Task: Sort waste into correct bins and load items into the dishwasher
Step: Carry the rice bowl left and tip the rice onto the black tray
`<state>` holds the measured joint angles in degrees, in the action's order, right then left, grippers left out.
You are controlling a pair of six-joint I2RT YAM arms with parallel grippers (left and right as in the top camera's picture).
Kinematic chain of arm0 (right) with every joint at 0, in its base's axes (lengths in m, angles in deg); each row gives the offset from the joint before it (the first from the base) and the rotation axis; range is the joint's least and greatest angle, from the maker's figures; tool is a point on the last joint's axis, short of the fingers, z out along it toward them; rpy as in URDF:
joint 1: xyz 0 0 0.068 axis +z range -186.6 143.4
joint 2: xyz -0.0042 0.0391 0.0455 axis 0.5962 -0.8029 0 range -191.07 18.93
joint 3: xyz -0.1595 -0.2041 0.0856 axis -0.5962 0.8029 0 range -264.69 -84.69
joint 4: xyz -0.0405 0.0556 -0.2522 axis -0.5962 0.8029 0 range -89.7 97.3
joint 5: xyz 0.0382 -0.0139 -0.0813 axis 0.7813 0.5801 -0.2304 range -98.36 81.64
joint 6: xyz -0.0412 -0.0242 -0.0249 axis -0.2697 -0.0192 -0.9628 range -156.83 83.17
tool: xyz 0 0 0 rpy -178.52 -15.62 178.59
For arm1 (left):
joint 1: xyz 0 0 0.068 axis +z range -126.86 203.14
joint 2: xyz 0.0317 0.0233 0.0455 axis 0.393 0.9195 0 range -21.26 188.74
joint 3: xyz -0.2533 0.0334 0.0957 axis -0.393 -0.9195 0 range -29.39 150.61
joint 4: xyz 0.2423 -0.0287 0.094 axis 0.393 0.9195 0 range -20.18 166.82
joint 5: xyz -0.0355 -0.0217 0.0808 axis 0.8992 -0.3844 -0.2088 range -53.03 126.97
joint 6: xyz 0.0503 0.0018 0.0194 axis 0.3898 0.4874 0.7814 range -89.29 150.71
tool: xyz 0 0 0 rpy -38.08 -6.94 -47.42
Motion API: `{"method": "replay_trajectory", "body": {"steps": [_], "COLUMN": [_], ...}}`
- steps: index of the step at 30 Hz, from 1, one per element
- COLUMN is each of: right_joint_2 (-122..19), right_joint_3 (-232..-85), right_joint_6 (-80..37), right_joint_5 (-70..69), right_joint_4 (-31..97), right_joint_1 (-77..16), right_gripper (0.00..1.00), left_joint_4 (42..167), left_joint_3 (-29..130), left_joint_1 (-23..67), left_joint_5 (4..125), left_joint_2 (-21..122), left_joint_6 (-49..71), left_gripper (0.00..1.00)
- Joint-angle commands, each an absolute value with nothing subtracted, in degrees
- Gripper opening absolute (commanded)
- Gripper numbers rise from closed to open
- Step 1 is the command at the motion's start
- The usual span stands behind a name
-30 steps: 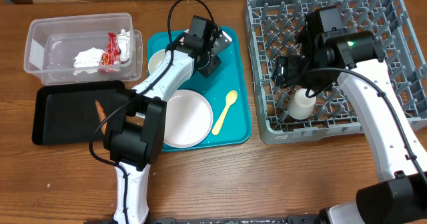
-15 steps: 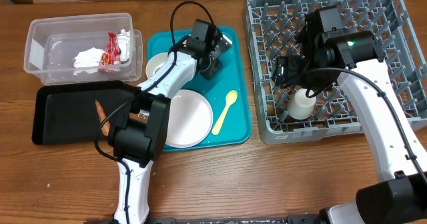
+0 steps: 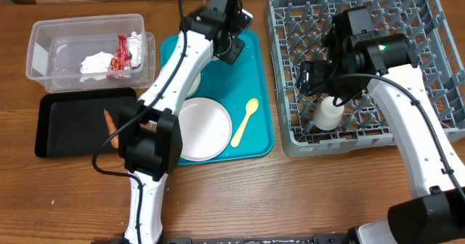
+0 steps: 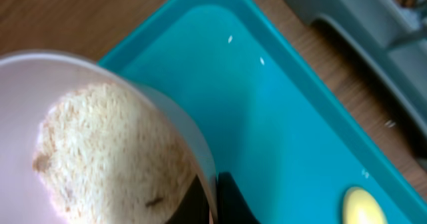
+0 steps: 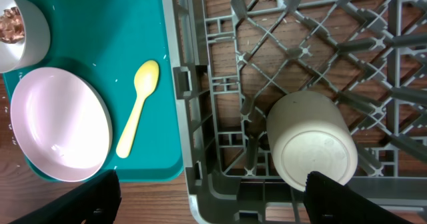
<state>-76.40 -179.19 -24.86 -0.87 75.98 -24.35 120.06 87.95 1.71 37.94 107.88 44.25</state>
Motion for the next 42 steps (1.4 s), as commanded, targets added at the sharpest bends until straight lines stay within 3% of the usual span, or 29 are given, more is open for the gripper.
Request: {"method": "replay_trajectory", "body": {"steps": [1, 5, 13, 21, 30, 42], "right_joint_2": [-75.48, -75.48, -75.48, -75.48, -75.48, -75.48], "right_joint_3": [-180.54, -180.54, -180.54, -180.52, -180.32, -180.32], "right_joint_6": [-25.08, -25.1, -25.08, -25.08, -25.08, -25.03], "right_joint_5": [-0.81, -0.79, -0.76, -1.0, -1.38, -1.14], "right_joint_4": [75.82, 75.87, 75.87, 77.75, 77.31, 77.31], "right_joint_1": [-24.35, -24.35, -24.35, -24.35, -24.32, -24.32], "right_gripper": [0.9, 0.9, 0.9, 0.9, 0.9, 0.9], "left_joint_4": [133.31, 147.6, 166.64, 166.66, 163.97, 138.68], "left_joint_3": [100.32, 109.09, 120.85, 115.93, 86.2, 54.34], "left_joint_1": [1.43, 3.29, 10.5, 18.26, 31.66, 56.16], "left_joint_5": [38.31, 38.68, 39.01, 45.61, 47.47, 79.27], "left_joint_2": [107.94, 107.94, 107.92, 99.57, 80.07, 75.44], "left_joint_6": [32.34, 26.48, 26.42, 28.17, 34.92, 42.55], "left_gripper": [0.04, 0.04, 0.04, 0.04, 0.04, 0.04]}}
